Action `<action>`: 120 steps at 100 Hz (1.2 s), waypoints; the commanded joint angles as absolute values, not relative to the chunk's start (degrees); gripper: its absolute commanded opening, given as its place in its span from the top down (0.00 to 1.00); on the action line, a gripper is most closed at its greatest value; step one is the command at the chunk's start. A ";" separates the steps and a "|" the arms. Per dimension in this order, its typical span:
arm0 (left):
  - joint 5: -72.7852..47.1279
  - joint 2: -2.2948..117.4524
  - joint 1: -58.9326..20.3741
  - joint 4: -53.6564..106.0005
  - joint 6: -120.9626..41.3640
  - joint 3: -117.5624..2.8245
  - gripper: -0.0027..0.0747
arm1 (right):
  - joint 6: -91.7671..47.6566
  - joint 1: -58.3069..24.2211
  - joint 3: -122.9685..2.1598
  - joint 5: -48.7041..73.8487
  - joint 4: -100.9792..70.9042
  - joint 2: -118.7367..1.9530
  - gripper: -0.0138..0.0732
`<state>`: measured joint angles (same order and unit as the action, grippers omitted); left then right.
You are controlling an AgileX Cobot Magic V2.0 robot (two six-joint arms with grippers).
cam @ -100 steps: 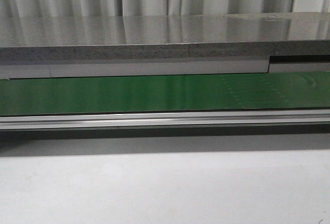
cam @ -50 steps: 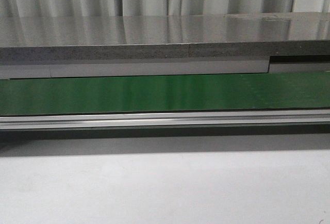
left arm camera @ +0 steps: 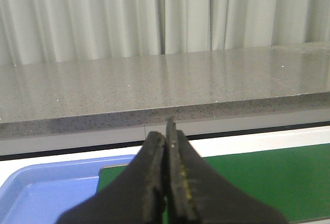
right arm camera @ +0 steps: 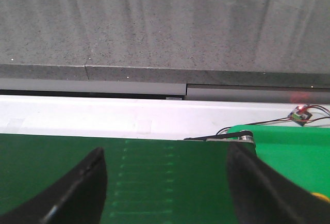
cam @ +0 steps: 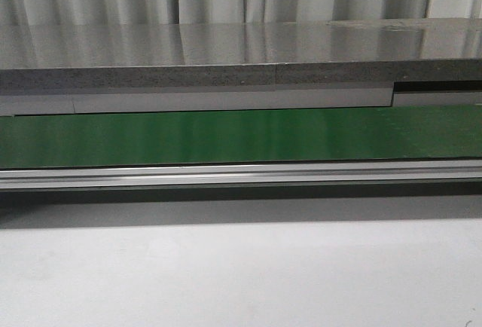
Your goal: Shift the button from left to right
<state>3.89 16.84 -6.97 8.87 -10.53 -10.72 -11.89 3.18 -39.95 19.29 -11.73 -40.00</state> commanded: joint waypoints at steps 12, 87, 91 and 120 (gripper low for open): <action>8.20 17.08 -7.19 9.04 -10.14 -12.31 0.99 | -12.16 2.98 -32.62 16.28 -12.04 -26.70 0.27; 8.20 17.08 -7.19 9.04 -10.14 -12.31 0.99 | -12.16 2.98 -26.82 21.68 -12.04 -15.54 0.92; 8.20 17.08 -7.19 9.04 -10.14 -12.31 0.99 | -12.16 2.98 -26.82 21.68 -12.04 -15.54 0.92; 8.20 17.08 -7.19 9.04 -10.14 -12.31 0.99 | -12.16 2.98 -26.82 21.68 -12.04 -15.54 0.92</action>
